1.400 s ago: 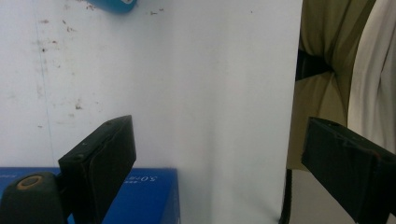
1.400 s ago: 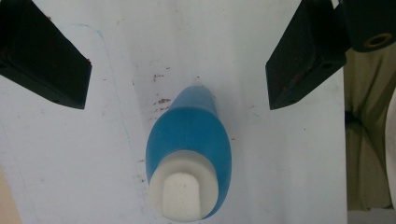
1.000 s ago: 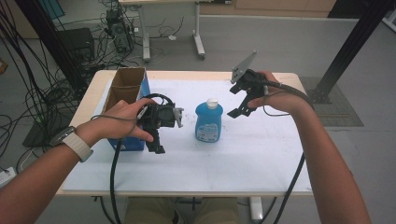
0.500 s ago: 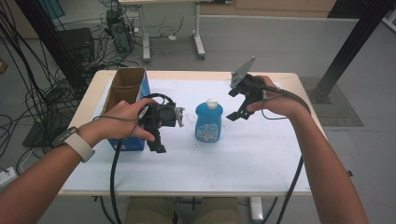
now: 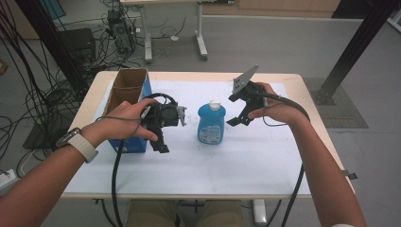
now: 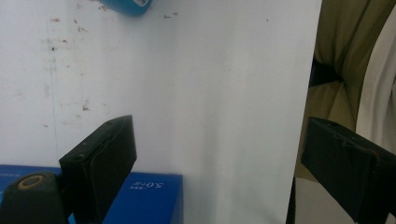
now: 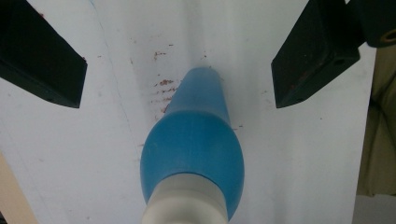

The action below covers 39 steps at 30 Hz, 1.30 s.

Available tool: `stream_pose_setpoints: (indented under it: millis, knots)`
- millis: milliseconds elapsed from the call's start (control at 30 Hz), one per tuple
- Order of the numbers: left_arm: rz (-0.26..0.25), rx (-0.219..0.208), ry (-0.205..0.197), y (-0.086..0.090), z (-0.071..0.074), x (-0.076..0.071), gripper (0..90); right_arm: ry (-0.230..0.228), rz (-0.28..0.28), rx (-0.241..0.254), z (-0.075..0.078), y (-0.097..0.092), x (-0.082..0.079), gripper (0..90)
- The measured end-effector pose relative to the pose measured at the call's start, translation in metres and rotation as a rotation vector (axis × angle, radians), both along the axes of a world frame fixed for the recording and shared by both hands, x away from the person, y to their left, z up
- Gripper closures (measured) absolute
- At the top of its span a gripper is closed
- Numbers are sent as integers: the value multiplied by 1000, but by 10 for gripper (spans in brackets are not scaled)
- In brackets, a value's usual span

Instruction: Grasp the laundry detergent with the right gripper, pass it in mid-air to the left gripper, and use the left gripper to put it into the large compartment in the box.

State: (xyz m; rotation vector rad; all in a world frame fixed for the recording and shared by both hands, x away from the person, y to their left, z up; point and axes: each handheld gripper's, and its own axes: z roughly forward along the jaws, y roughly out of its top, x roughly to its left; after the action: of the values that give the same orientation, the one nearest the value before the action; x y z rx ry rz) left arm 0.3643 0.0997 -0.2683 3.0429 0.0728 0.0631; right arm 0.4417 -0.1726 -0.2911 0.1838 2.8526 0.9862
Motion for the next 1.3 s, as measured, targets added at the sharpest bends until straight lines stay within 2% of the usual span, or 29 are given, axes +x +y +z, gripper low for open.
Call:
stream_pose_setpoints:
  millis: [233, 333, 467, 500, 700, 767, 1167, 1300]
  knots:
    - [7, -1, 1, 1, 0, 2, 110, 0, 10, 44, -7, -2, 0, 35]
    - [9, -3, 0, 1, -1, 3, 111, -13, 14, 35, -8, -1, -1, 36]
    - [12, -9, -1, 1, -1, 5, 111, -15, 12, 50, -12, -3, -1, 36]
    - [14, -9, -1, 1, -2, 5, 111, -13, 11, 68, -13, -4, -1, 37]
    - [14, -4, 4, 0, -3, 7, 113, -22, -1, 103, -17, -7, 0, 38]
    - [16, -6, 4, 0, -3, 8, 113, -15, 1, 131, -20, -9, -1, 40]
    - [27, -4, 6, 0, -5, 9, 113, -10, 1, 145, -25, -12, 1, 40]
    - [26, 1, 6, -1, -5, 9, 113, -8, 11, 134, -26, -11, 1, 50]
